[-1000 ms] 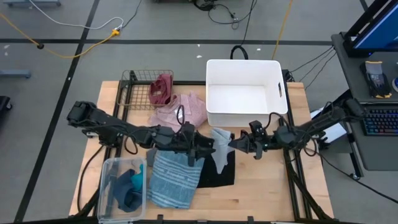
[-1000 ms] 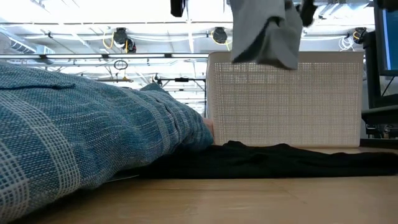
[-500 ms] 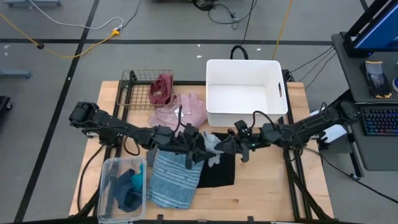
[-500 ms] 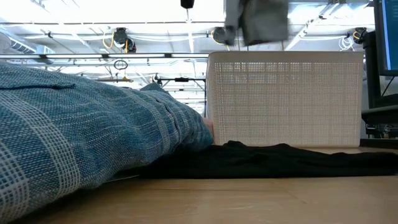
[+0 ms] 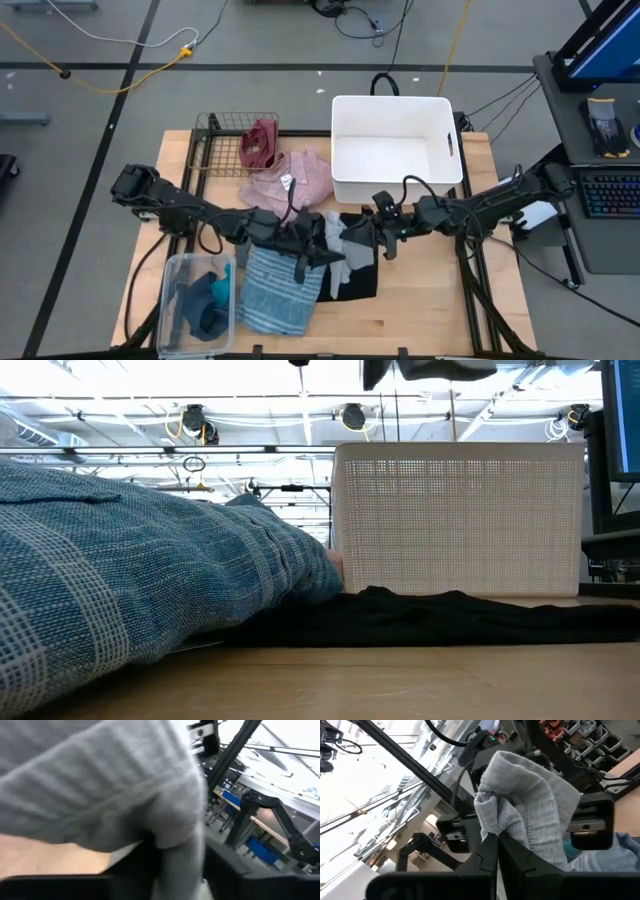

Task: Pick & Place Cloths
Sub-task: Put the gray underwear into the gold wire basket

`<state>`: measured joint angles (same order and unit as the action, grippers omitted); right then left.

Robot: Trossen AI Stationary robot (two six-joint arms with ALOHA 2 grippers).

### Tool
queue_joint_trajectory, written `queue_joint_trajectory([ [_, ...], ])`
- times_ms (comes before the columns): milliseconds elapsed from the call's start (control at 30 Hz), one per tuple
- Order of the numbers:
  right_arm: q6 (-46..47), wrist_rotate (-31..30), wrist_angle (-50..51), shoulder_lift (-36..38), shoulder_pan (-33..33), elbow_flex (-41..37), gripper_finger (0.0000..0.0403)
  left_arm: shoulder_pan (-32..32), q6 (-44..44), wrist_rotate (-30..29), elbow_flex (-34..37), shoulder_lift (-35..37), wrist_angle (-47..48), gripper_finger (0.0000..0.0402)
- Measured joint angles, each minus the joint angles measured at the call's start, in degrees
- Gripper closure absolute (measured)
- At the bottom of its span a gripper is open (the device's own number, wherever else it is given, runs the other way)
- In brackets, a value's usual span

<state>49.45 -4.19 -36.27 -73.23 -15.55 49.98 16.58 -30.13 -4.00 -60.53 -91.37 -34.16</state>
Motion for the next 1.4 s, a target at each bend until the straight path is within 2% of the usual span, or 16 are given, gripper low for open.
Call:
queue_joint_trajectory([
  [133,0.18,-0.17,-0.07,0.00,0.00,0.00,0.0403,-0.62,-0.19,-3.64,0.00,0.00,0.18,0.0373],
  [167,0.18,-0.17,-0.14,0.00,0.00,0.00,0.0403,-0.83,-0.36,-3.92,0.00,0.00,0.18,0.0385],
  [333,-1.42,0.23,-1.65,0.00,-0.27,0.00,0.0401,-1.29,-1.31,-3.49,0.00,0.00,0.11,0.0391],
  [633,-2.20,9.32,-3.58,1.56,-0.37,0.02,0.0350,-0.96,-2.88,-3.43,0.00,0.00,1.27,0.0397],
  [867,-4.54,13.33,-2.46,3.57,-0.28,0.00,0.0309,0.67,-7.42,-8.73,0.00,2.05,8.99,0.0399],
  [1033,-8.98,13.31,-0.17,6.23,-0.28,0.00,0.0307,2.60,-7.30,-16.43,0.00,5.77,13.95,0.0400],
  [1400,-18.08,13.50,10.24,13.34,-0.28,0.00,0.0316,5.69,-1.30,-43.71,0.00,16.00,23.03,0.0401],
])
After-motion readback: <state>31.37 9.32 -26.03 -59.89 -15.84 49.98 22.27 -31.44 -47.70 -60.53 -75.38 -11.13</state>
